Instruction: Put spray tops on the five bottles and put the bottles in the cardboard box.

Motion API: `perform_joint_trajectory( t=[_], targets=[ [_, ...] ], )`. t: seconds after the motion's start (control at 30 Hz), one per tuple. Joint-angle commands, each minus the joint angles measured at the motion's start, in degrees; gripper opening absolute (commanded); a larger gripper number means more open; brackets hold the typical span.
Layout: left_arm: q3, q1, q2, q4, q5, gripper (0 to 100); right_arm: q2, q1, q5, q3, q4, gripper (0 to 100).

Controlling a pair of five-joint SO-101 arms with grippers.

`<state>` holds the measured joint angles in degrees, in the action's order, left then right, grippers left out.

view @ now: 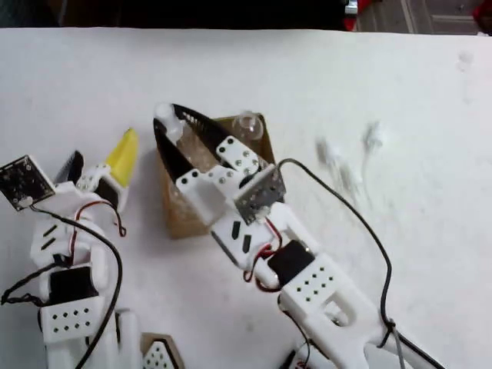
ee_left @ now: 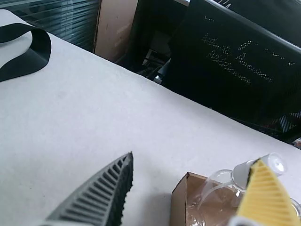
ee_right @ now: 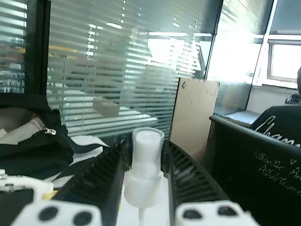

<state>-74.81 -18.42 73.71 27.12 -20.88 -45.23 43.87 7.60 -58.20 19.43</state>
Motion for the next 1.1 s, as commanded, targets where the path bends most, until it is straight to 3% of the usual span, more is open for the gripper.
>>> perform_joint_trajectory(
  t=[0.0, 1.07],
  targets=[
    [0.70, -0.66, 0.66, -1.67, -0.62, 36, 0.22, 0.57, -0.44, 2.64, 0.13, 1.8],
    [0.70, -0.66, 0.66, -1.67, -0.62, 36, 0.31, 0.84, -0.53, -11.43, 0.31, 1.8]
  ],
)
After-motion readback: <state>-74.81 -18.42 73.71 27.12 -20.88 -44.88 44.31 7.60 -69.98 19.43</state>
